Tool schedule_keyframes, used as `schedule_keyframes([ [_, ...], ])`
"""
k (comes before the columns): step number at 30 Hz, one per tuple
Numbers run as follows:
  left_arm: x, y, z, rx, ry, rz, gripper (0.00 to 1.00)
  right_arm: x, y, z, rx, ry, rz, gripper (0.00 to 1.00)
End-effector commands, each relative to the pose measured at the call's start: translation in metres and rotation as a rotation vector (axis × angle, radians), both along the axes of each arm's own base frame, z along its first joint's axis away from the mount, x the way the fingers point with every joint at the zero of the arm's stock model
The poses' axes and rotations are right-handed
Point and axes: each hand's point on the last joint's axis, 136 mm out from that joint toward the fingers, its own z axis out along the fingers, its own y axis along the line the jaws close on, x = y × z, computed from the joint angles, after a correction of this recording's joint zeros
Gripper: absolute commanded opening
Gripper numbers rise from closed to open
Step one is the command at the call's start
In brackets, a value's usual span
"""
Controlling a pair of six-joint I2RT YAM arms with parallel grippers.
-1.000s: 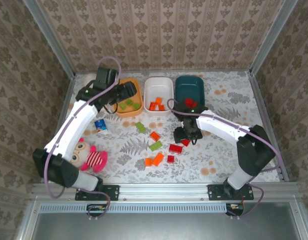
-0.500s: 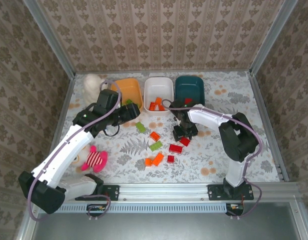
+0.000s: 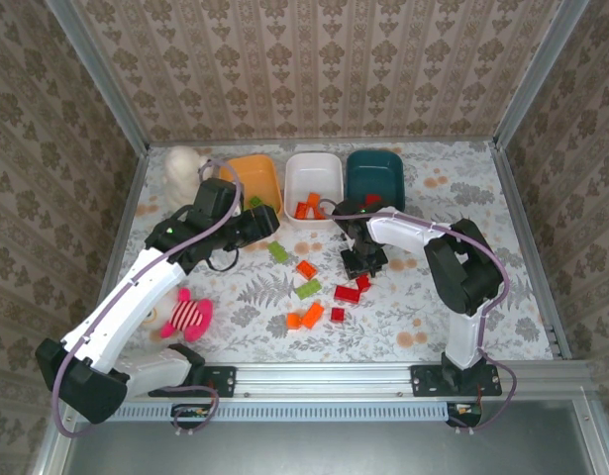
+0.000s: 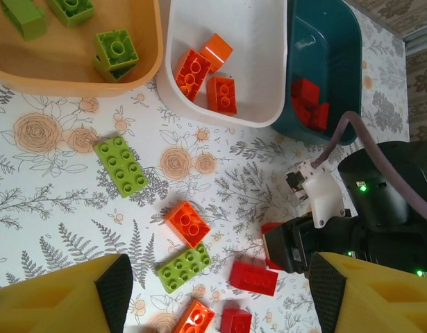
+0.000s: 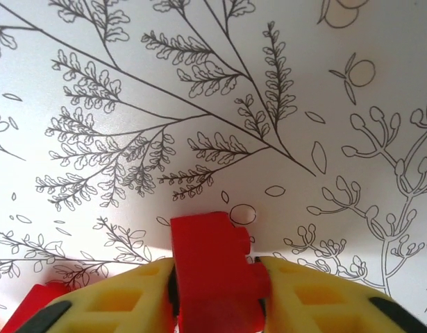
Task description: Sort the legos into containers by color
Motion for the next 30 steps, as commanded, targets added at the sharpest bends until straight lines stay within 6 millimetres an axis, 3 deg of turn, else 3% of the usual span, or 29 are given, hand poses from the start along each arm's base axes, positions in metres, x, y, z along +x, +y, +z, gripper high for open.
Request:
schedule_keyframes([
  [1,0.002,-0.003,0.002,-0.006,-0.012,0.008,0.71,0.006,-0.002,0.002,-0.008,-0.02,0.001,0.3],
  [6,0.002,-0.01,0.0,-0.006,-0.01,-0.011,0.71,0.019,-0.007,0.027,-0.014,-0.097,-0.016,0.23],
  [11,-0.002,-0.029,-0.006,-0.011,-0.01,-0.075,0.71,0.051,-0.017,0.096,0.029,-0.267,-0.095,0.21],
  [15,-0.004,-0.042,-0.012,-0.026,-0.009,-0.101,0.71,0.09,-0.023,0.134,0.114,-0.38,-0.174,0.22],
  [18,-0.004,-0.049,-0.014,-0.028,-0.013,-0.117,0.71,0.131,-0.026,0.138,0.176,-0.423,-0.239,0.22],
  [23,-0.004,-0.055,-0.012,-0.04,-0.021,-0.132,0.71,0.204,-0.038,0.123,0.235,-0.457,-0.369,0.2],
  [30,-0.013,-0.057,-0.012,-0.039,-0.034,-0.172,0.72,0.267,-0.047,0.081,0.297,-0.426,-0.484,0.2],
])
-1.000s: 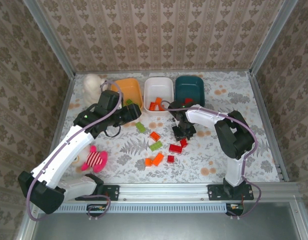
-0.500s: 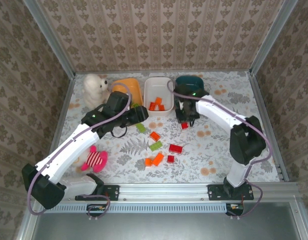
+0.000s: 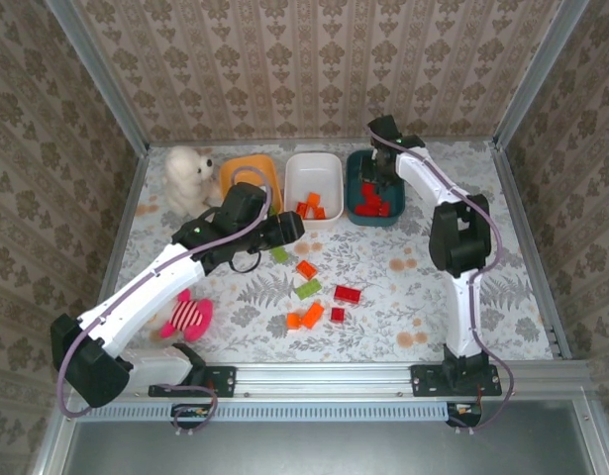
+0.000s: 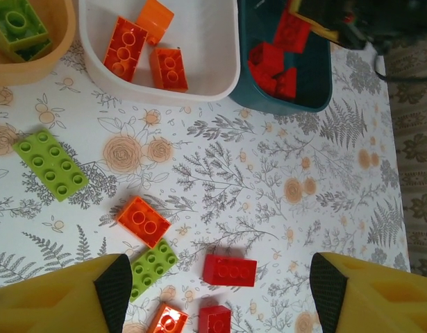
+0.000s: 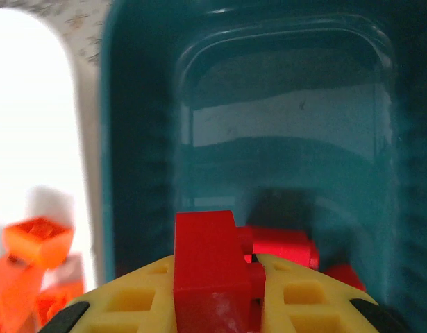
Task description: Sort the legos into containers by color
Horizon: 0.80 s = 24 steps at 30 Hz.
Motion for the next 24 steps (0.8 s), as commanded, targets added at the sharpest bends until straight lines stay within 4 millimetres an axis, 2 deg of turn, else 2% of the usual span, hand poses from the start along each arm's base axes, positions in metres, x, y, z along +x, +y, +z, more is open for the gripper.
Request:
schedule_keyframes([
  [1,-0.009,-0.002,0.001,-0.014,-0.018,-0.046,0.72,0.022,0.004,-0.006,0.076,0.004,-0.044,0.2],
  [4,-0.017,0.001,-0.005,-0.003,-0.013,-0.068,0.72,0.031,0.002,-0.021,0.085,0.028,-0.067,0.2],
  [8,-0.025,0.009,-0.009,0.006,-0.015,-0.064,0.72,0.038,0.003,-0.03,0.108,0.04,-0.078,0.21],
  [12,-0.029,0.017,-0.013,0.013,-0.011,-0.044,0.72,0.037,0.005,-0.042,0.118,0.077,-0.08,0.22],
  [15,-0.03,0.021,-0.012,0.017,-0.014,-0.03,0.72,0.034,0.007,-0.045,0.118,0.092,-0.071,0.27],
  [19,-0.031,0.022,-0.012,0.025,-0.019,-0.038,0.73,0.031,0.009,-0.036,0.108,0.092,-0.057,0.4],
  [21,-0.032,0.021,-0.013,0.025,-0.016,-0.052,0.73,0.03,0.008,-0.025,0.102,0.08,-0.06,0.48],
  [24,-0.035,0.021,-0.016,0.029,-0.004,-0.065,0.73,0.03,0.007,0.006,0.101,0.031,-0.062,0.57],
])
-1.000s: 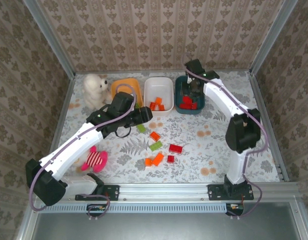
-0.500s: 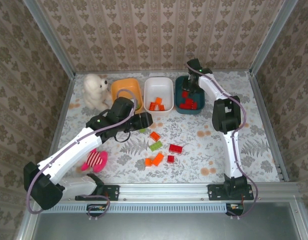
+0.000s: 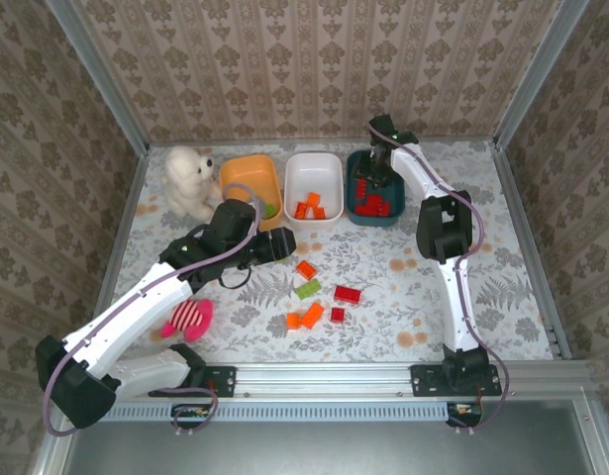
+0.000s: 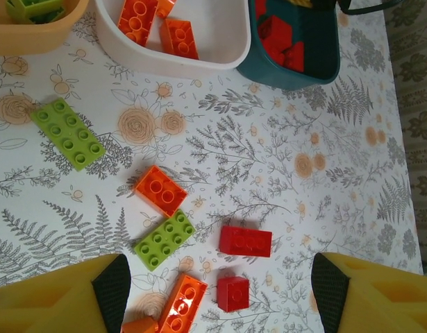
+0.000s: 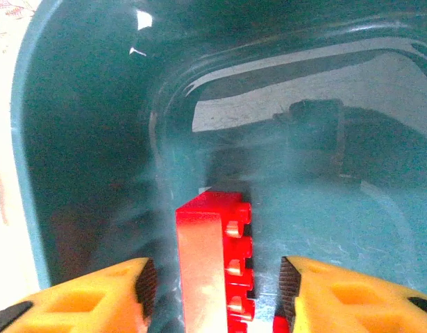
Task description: Sort the legos into containers by color
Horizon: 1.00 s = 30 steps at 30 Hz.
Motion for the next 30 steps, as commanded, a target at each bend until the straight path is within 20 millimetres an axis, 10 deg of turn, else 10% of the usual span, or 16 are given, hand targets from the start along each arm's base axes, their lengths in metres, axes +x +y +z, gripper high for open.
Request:
schedule_keyframes([
  [1,-0.009,0.002,-0.005,0.024,0.006,-0.037,0.73,-0.004,0.002,0.054,0.003,-0.066,-0.002,0.57],
  [9,-0.014,0.014,0.002,0.054,0.014,-0.012,0.73,-0.035,0.011,0.193,-0.01,-0.322,0.041,0.56],
  [14,-0.026,0.014,-0.001,0.056,0.059,-0.031,0.72,-0.099,0.033,0.258,0.033,-0.452,0.114,0.56],
  [23,-0.081,-0.002,-0.061,0.179,0.141,-0.315,0.7,-0.274,0.083,0.236,0.323,-0.443,0.351,0.59],
  [30,-0.111,-0.008,-0.109,0.292,0.215,-0.519,0.79,-0.37,0.059,0.181,0.336,-0.291,0.384,0.59],
])
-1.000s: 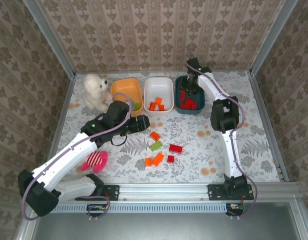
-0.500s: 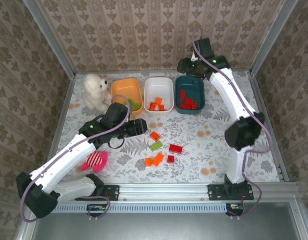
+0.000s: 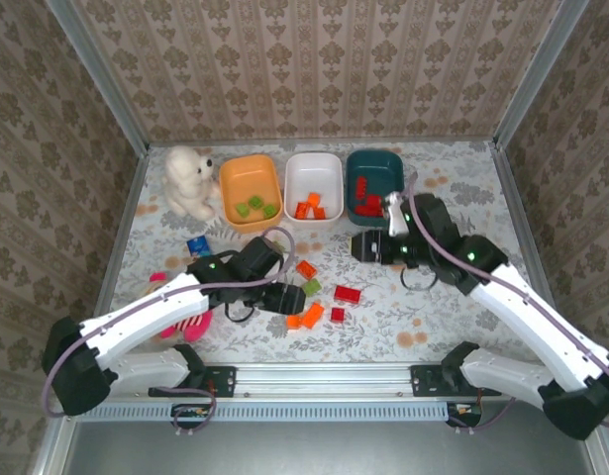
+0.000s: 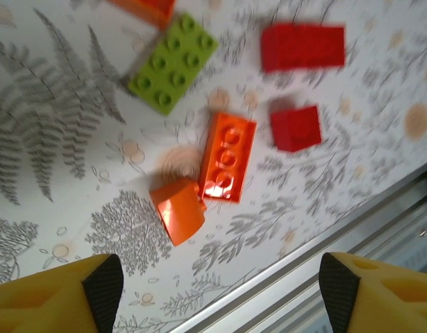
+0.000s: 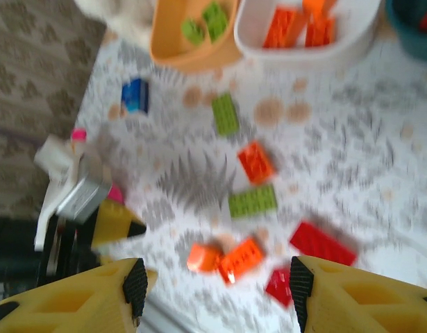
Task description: Sort the legos into containers by color
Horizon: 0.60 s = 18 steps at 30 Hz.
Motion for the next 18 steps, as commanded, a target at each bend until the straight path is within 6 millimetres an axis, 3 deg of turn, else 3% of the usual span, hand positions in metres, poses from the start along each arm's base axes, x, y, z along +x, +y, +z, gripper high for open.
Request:
schedule_keyframes([
  [1,-0.012,0.001,-0.015,0.041,0.047,-0.079,0.79,-0.032,-0.013,-0.003,0.035,0.045,-0.013,0.6],
  [5,-0.012,0.005,-0.032,0.1,0.161,0.103,0.73,-0.041,-0.029,-0.002,0.012,0.027,-0.044,0.6],
  [8,-0.014,0.002,-0.044,0.139,0.187,0.167,0.69,-0.04,-0.029,-0.001,0.011,0.023,-0.05,0.6],
  [15,-0.014,-0.012,-0.063,0.234,0.187,0.127,0.66,-0.039,-0.023,-0.003,0.017,0.038,-0.029,0.6],
  [18,-0.016,-0.019,-0.062,0.282,0.144,0.058,0.71,-0.04,-0.023,-0.005,0.006,0.04,-0.019,0.6],
])
